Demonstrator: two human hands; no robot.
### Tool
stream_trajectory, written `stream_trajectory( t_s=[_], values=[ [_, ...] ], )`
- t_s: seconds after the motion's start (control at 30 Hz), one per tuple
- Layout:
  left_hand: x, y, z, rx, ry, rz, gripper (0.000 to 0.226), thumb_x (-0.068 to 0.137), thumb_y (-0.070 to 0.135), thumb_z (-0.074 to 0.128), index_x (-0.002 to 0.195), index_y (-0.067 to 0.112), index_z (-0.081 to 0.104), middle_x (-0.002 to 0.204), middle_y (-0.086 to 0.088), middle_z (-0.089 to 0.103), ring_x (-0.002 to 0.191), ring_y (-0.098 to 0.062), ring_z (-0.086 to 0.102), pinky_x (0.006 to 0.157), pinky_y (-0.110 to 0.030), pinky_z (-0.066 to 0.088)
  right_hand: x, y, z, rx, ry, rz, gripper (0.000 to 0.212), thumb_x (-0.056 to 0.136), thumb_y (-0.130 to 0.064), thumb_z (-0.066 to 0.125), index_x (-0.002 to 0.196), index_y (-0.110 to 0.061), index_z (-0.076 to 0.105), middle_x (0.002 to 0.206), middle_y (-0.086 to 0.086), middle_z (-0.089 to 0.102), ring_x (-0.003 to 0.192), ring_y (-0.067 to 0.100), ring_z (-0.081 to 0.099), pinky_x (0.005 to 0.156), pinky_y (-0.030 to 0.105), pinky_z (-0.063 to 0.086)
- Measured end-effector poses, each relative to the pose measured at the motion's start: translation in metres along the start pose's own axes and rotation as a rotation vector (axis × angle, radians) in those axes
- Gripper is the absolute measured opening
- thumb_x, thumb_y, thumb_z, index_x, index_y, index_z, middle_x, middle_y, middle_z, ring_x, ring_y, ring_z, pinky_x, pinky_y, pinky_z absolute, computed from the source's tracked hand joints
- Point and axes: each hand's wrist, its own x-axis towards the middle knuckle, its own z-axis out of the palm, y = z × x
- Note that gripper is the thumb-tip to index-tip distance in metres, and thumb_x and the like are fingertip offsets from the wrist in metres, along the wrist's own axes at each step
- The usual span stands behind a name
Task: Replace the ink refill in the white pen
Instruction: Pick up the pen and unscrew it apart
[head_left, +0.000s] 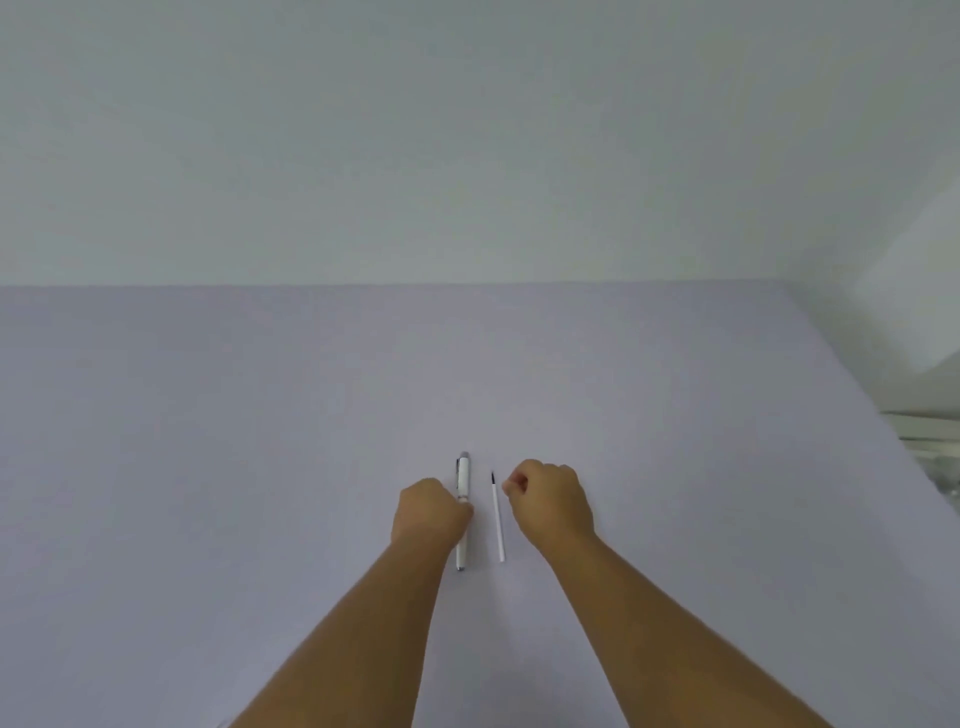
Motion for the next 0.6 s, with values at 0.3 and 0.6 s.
stream_trajectory(
  t_s=[0.3, 0.6],
  values=[
    [-0.014, 0.005, -0.017, -0.382, -0.037, 0.162, 0.009, 0.082, 0.022, 0.066, 0.082, 0.014, 0.064, 0.080, -0.006, 0.071, 0.077, -0.023, 0.069, 0.076, -0.037, 0.059, 0.006, -0.027, -0.007, 0.431, -0.068, 0.142, 0.030, 0.087, -0.042, 0.059, 0.087, -0.012, 0.066, 0.083, 0.001, 0.066, 0.075, 0.016, 0.058, 0.064, 0.025, 0.043],
    [-0.017, 0.011, -0.031, -0.503, -0.235, 0.205, 0.020, 0.089, 0.029, 0.063, 0.095, 0.011, 0.069, 0.081, -0.004, 0.070, 0.078, -0.019, 0.064, 0.087, -0.038, 0.056, 0.012, -0.040, -0.024, 0.712, -0.104, 0.252, 0.024, 0.085, -0.029, 0.063, 0.064, -0.016, 0.064, 0.063, 0.000, 0.062, 0.057, 0.013, 0.055, 0.059, 0.027, 0.048]
  ],
)
